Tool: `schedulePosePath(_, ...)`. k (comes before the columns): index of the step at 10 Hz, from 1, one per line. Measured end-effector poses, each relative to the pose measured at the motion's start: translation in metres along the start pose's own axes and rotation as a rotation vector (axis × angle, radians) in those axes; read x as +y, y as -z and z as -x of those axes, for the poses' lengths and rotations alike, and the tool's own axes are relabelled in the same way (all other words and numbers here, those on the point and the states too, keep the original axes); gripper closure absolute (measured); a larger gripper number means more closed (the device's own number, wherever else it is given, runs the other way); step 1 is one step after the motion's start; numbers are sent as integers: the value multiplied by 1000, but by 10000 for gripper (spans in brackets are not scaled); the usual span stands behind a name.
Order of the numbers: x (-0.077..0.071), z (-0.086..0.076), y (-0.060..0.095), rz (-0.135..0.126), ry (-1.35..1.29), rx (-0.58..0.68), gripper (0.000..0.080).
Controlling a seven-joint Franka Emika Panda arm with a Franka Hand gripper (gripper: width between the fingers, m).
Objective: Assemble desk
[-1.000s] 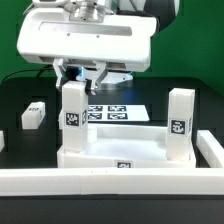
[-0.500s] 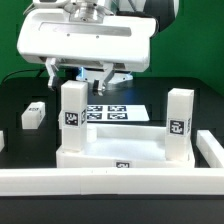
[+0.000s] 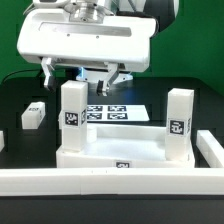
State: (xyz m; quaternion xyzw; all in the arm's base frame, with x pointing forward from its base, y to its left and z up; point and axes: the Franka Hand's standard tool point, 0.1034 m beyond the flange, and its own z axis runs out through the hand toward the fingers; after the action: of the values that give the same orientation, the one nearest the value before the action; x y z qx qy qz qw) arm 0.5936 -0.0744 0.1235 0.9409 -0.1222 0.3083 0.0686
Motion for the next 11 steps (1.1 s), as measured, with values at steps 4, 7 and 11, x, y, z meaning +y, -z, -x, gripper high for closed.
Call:
schedulePosePath(4, -3, -15, 7, -45, -6, -143, 150)
schedulePosePath(7, 2, -14, 0, -56, -11, -257, 150)
schedulePosePath(11, 1, -4, 0, -95, -29, -554, 150)
